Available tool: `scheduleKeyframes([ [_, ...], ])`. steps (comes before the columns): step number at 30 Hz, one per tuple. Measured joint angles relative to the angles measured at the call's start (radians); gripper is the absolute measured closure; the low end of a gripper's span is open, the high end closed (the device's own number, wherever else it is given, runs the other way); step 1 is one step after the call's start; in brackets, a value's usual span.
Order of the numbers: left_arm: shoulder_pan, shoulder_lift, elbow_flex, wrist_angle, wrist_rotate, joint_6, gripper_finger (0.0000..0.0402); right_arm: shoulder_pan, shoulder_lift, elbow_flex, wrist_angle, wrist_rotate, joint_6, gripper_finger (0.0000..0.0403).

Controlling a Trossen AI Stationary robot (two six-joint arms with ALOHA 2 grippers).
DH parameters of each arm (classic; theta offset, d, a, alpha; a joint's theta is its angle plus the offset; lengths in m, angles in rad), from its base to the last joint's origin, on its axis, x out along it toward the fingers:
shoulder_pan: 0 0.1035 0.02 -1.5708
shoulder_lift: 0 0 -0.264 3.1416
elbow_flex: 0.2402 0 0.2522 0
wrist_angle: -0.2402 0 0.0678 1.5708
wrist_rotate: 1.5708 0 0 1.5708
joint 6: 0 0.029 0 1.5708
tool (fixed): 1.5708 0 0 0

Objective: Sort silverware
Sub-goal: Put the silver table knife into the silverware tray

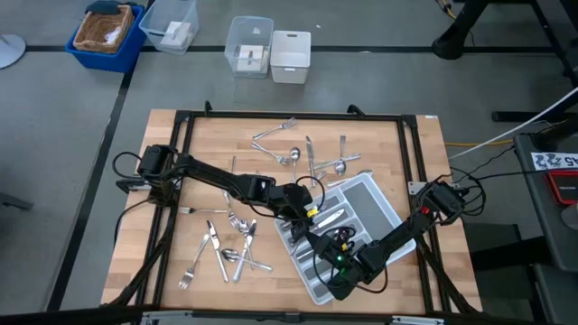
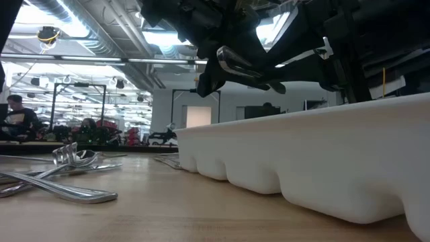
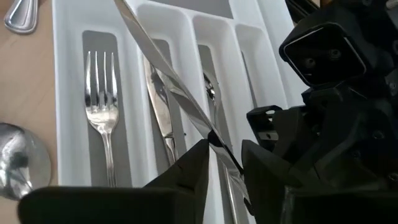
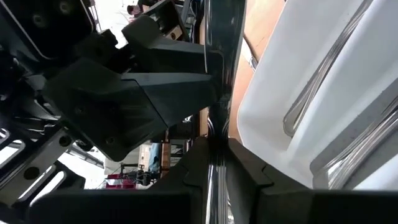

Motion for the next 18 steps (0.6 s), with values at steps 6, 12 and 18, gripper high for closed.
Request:
scheduleKeyframes([
  [6, -0.002, 0.0, 0.001, 0.018, -0.005, 0.03, 0.0393, -0.001, 0.0, 0.0, 0.0, -0.008, 0.0, 0.0362],
  [12, 0.001, 0.004, -0.001, 0.026, -0.021, 0.054, 0.0399, 0.0, 0.0, 0.0, 0.002, -0.011, 0.0, 0.0363],
  [18, -0.004, 0.004, -0.001, 0.023, -0.01, 0.094, 0.04, 0.0, 0.0, 0.0, 0.016, -0.019, -0.001, 0.0362],
])
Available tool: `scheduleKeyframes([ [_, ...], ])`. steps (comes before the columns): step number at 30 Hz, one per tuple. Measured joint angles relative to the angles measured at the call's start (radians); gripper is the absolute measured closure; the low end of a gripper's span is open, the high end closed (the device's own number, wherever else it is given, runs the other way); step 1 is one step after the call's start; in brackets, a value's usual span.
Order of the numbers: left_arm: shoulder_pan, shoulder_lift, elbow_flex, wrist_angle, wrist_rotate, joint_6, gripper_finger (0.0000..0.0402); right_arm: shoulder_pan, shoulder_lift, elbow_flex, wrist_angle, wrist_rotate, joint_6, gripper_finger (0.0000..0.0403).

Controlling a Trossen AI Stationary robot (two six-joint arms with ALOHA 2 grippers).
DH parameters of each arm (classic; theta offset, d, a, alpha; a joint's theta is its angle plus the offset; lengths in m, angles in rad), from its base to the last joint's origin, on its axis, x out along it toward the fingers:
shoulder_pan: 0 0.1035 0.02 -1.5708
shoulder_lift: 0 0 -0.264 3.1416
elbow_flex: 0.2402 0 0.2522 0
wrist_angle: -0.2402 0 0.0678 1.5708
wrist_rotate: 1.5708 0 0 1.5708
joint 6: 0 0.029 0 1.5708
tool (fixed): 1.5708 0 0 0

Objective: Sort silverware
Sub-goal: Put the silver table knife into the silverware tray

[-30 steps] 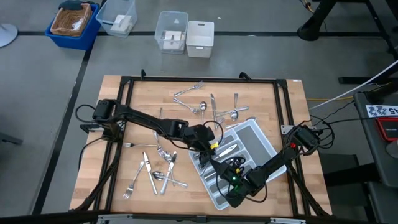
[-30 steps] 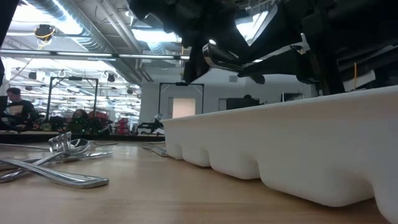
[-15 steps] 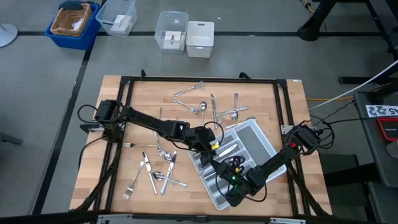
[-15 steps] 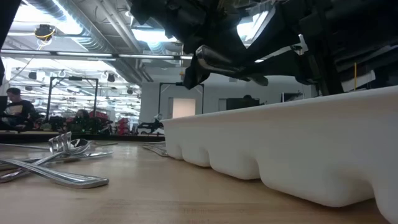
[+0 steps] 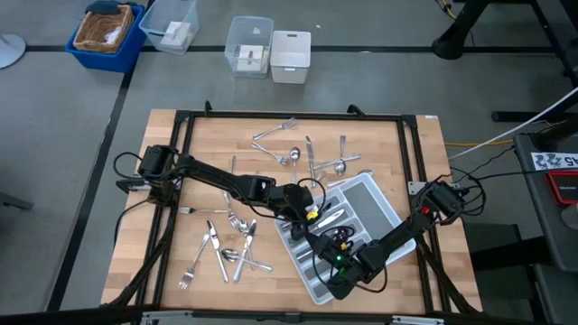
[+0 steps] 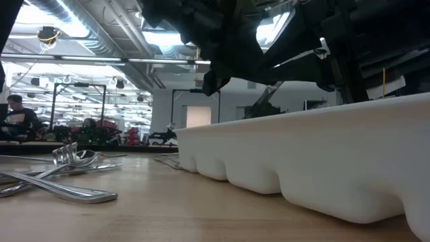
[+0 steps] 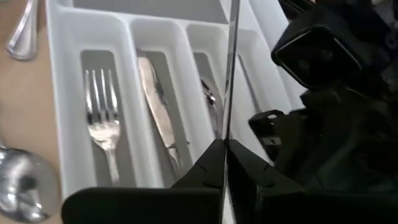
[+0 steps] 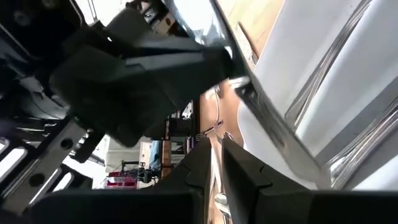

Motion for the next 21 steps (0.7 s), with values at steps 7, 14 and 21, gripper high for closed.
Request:
scheduleKeyframes([
  [7, -0.028, 0.004, 0.0, -0.018, -0.001, 0.035, 0.0401, 0.033, -0.012, -0.002, 0.001, -0.036, -0.042, 0.0361],
  [14, -0.05, 0.047, 0.002, 0.018, -0.006, 0.034, 0.0401, 0.104, -0.074, -0.003, 0.004, 0.009, -0.136, 0.0361],
  [21, -0.044, 0.108, 0.004, 0.078, -0.03, 0.032, 0.0401, 0.168, -0.172, -0.002, 0.004, 0.194, -0.291, 0.0361],
])
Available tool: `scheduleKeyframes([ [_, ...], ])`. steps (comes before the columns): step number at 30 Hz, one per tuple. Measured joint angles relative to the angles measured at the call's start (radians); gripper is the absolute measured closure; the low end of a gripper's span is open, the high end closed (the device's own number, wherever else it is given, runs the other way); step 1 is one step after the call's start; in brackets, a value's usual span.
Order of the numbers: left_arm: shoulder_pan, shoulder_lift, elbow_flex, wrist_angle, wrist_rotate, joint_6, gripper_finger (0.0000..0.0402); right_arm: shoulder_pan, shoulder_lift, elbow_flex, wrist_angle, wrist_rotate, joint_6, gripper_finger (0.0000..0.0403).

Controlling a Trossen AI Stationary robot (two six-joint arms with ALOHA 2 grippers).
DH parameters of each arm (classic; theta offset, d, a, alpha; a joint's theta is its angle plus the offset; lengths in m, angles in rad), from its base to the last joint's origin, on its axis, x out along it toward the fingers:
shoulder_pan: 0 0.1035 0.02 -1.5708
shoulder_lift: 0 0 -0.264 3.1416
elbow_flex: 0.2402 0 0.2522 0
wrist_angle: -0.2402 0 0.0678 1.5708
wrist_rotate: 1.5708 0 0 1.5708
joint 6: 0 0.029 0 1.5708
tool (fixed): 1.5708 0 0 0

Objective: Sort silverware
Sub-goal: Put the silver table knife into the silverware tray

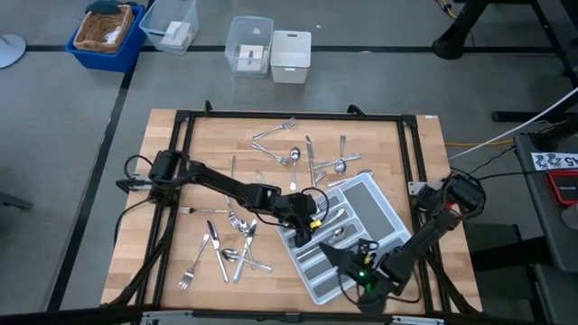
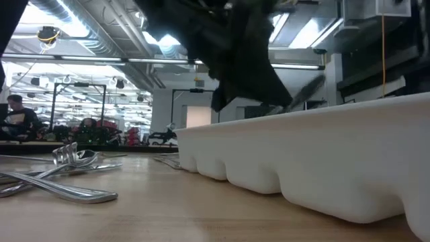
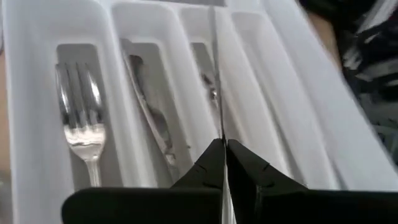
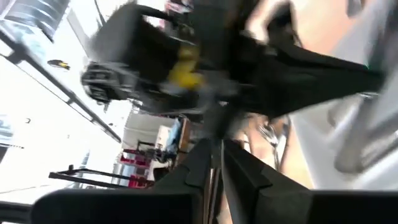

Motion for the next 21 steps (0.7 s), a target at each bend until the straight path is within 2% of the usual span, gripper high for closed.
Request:
scheduleKeyframes([
  [5, 0.007, 0.044, -0.002, 0.031, -0.034, -0.001, 0.04, 0.029, -0.093, 0.002, 0.002, 0.082, -0.174, 0.0361],
  [14, 0.01, 0.123, -0.002, 0.093, -0.06, -0.005, 0.0397, 0.029, -0.279, 0.002, -0.006, 0.078, -0.617, 0.0361],
  [17, 0.009, 0.124, -0.002, 0.102, -0.057, 0.013, 0.0378, 0.029, -0.34, 0.002, -0.007, 0.08, -0.782, 0.0361],
  [21, 0.009, 0.119, -0.001, 0.098, -0.049, 0.026, 0.0333, 0.029, -0.429, 0.002, -0.04, 0.065, -0.936, 0.0361],
])
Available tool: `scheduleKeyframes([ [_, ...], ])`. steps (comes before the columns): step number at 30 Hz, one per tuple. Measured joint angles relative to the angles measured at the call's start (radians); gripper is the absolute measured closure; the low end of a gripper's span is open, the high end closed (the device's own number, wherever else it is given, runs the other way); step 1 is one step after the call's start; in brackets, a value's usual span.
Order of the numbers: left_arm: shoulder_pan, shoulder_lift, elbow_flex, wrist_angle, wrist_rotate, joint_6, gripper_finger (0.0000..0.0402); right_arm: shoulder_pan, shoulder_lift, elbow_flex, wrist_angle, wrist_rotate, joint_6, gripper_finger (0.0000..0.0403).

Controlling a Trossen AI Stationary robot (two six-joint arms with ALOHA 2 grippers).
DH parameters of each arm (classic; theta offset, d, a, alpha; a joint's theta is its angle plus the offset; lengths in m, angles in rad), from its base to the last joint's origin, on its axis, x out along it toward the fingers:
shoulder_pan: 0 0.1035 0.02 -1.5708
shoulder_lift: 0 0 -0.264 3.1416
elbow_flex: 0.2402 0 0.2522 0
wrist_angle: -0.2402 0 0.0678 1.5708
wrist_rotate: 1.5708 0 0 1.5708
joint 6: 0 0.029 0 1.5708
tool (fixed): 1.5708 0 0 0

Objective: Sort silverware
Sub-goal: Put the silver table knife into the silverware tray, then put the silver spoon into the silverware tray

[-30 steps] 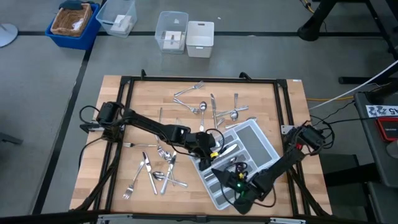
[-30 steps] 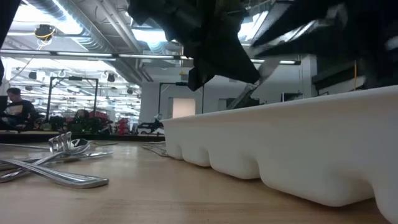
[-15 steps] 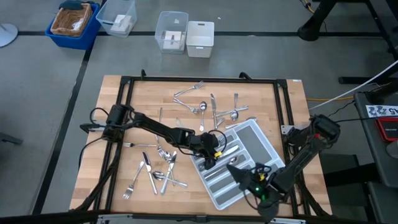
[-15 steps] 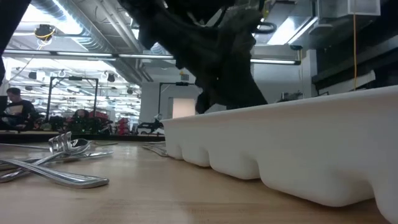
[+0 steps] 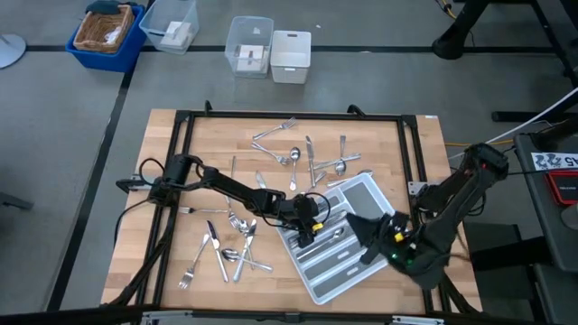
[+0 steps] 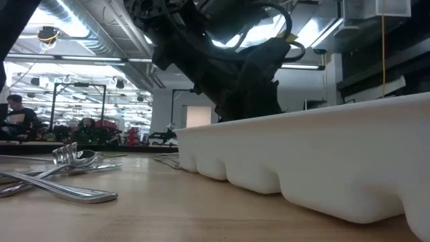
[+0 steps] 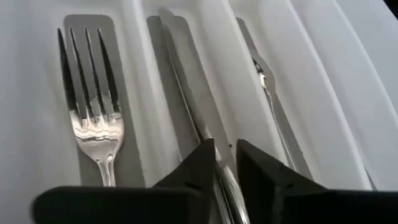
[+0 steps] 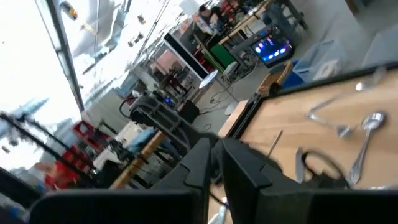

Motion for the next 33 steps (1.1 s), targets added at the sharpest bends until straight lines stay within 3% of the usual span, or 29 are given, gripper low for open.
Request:
scheduleKeyframes([
  [7, 0.007, -0.025, 0.019, -0.012, 0.005, -0.084, 0.0292, 0.0, -0.187, 0.0, -0.237, -0.05, -0.059, 0.0361],
  [17, 0.057, -0.155, 0.021, -0.016, 0.094, -0.196, 0.029, -0.082, -0.417, 0.001, -0.719, -0.306, -0.053, 0.0361],
  [22, 0.088, -0.249, 0.022, -0.11, 0.104, -0.196, 0.029, -0.193, -0.444, 0.001, -0.921, -0.383, -0.053, 0.0361],
  [30, 0.174, -0.386, 0.022, -0.373, 0.073, -0.16, 0.029, -0.502, -0.445, 0.001, -1.097, -0.716, -0.061, 0.0361],
  [33, 0.216, -0.416, 0.022, -0.451, 0.037, -0.131, 0.029, -0.629, -0.444, 0.001, -1.133, -0.82, -0.16, 0.0361],
])
